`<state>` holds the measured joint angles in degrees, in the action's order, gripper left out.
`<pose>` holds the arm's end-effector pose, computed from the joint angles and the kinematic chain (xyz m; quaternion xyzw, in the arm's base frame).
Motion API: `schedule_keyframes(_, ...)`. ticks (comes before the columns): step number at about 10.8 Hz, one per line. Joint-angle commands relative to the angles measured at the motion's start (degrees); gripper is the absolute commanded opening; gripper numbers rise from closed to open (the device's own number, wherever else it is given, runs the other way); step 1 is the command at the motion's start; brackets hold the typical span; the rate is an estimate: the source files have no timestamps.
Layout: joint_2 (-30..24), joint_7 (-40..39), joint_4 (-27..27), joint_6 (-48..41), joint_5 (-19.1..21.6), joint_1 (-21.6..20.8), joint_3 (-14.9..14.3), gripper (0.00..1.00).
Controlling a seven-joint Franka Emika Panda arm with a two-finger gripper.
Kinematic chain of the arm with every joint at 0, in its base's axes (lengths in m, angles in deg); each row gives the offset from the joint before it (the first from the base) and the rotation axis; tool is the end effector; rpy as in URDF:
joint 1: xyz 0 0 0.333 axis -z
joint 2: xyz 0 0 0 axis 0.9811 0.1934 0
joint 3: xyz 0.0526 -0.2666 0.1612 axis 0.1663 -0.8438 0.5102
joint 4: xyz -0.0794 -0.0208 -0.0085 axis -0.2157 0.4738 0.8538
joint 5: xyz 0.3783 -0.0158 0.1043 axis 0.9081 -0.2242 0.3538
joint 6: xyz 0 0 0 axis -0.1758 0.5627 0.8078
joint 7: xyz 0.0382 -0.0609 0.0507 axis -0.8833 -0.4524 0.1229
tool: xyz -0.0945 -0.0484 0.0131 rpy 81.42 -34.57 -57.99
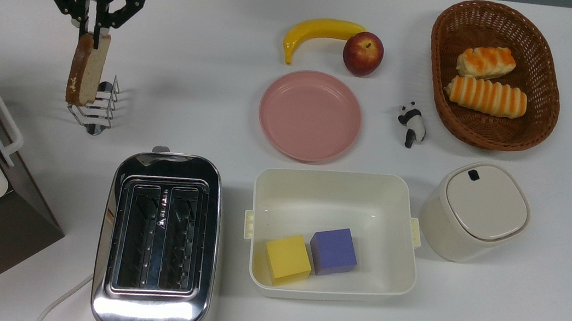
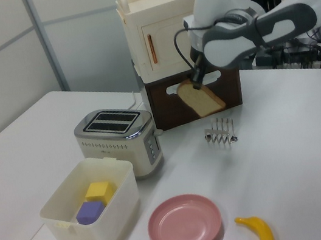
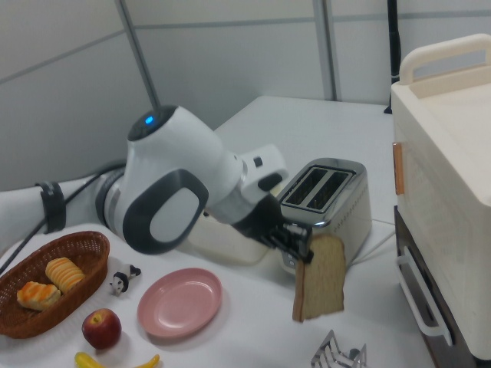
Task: Put the bread in the toaster
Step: 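Lift the bread slice up out of the metal rack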
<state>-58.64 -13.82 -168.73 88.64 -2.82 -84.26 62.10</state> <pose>0.5789 -0.1617 0.5334 0.9700 0.0350 0.2057 0.1245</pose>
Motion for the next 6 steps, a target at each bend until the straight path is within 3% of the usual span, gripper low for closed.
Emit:
schedule_keyframes(1,2.92,-0.13,9.45,-0.70,8.09,-1.80,-0.26,0.15)
schedule_keyframes(4,6.78,-0.13,14.91,3.83,14.95,-3.64,-0.17,0.15)
schedule_keyframes(6,10.03,-0.04,16.32,11.74,17.95,-3.47,2.36,0.15)
